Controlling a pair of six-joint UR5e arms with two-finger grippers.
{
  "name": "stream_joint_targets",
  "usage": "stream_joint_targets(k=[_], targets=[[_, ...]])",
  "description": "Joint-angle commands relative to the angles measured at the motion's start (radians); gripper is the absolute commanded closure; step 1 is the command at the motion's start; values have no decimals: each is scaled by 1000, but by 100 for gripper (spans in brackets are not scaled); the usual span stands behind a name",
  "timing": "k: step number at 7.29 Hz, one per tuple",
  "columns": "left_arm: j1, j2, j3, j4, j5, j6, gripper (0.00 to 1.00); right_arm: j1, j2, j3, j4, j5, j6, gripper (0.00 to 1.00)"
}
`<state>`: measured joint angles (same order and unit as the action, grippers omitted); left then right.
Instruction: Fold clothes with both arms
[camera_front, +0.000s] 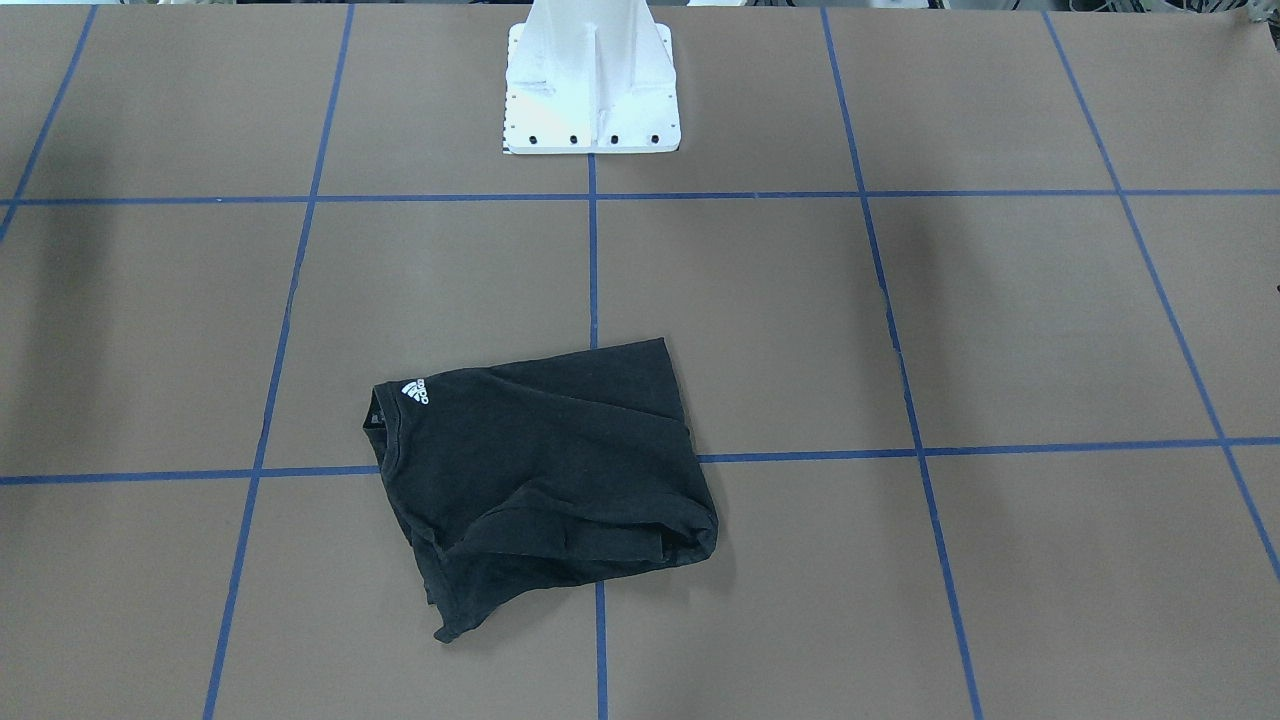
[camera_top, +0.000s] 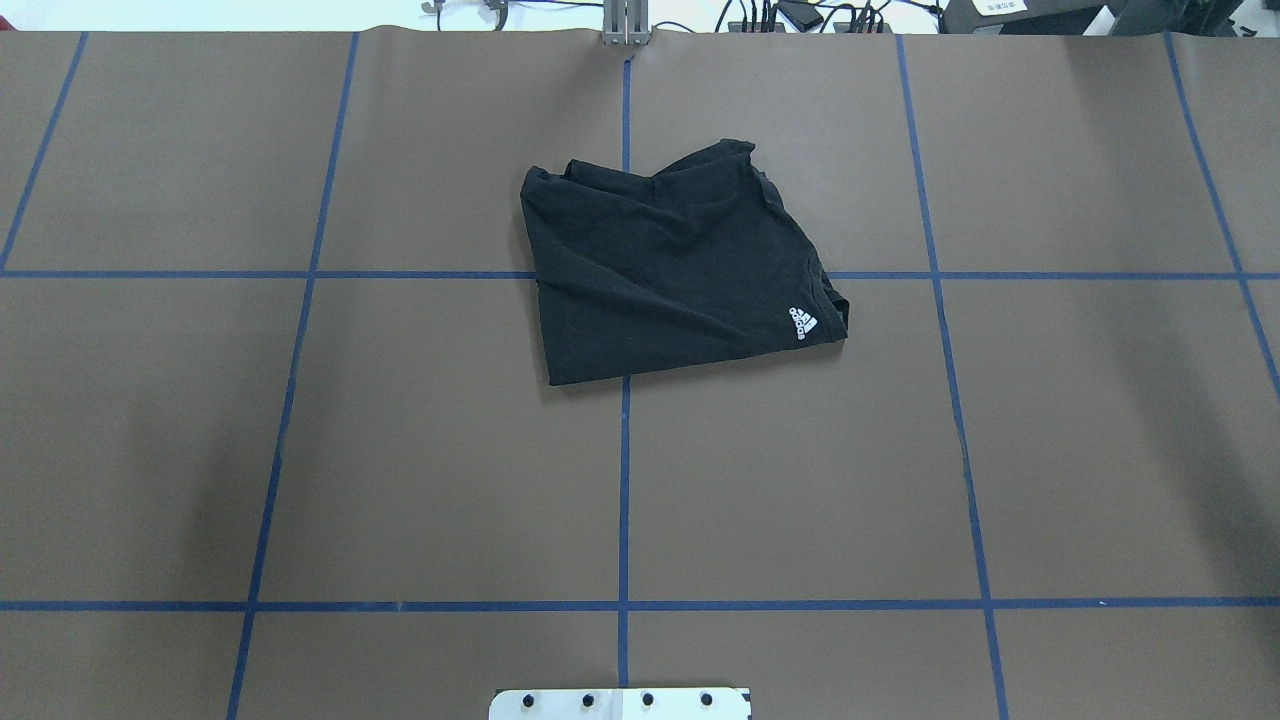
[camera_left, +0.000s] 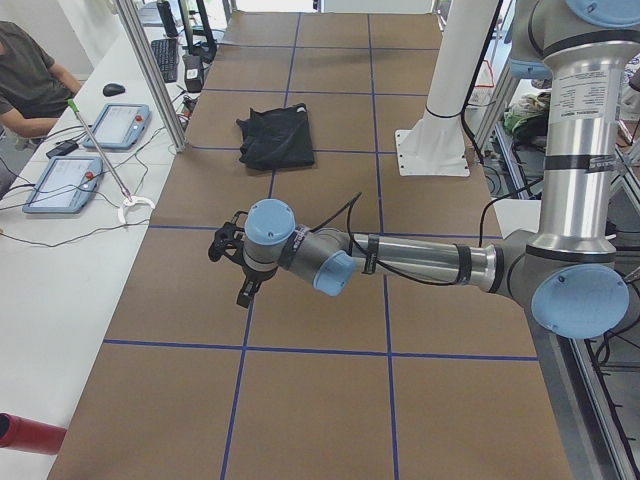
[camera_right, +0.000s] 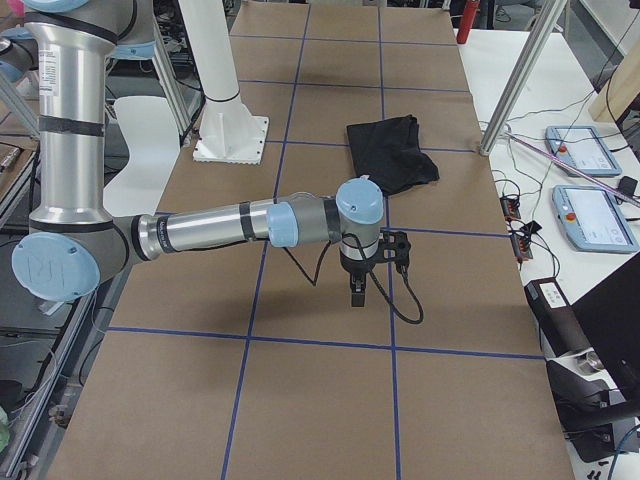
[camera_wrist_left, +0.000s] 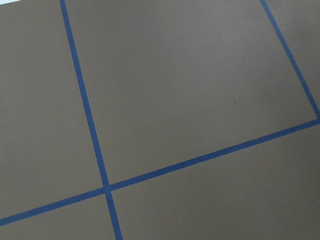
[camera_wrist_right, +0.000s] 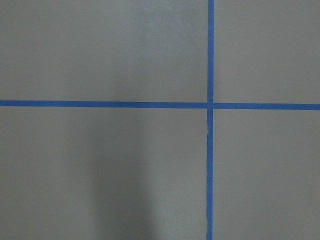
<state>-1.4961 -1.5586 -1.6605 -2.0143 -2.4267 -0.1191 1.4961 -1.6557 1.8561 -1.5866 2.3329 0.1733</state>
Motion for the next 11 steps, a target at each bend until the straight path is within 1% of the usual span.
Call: stream_joint_targets(k=[1, 2, 4, 11], targets=[[-1, 3, -16, -1, 0, 1, 1, 1, -16, 26, 0, -1, 2, 0], [-1, 3, -15, -1, 0, 3, 1, 0, -24, 43, 0, -1, 11, 0], [-1, 3, -9, -1, 0, 3, 1, 0, -30, 48, -1, 2, 14, 0], [-1, 2, -12, -1, -2, -5, 1, -2, -27, 41, 0, 5, 17, 0]])
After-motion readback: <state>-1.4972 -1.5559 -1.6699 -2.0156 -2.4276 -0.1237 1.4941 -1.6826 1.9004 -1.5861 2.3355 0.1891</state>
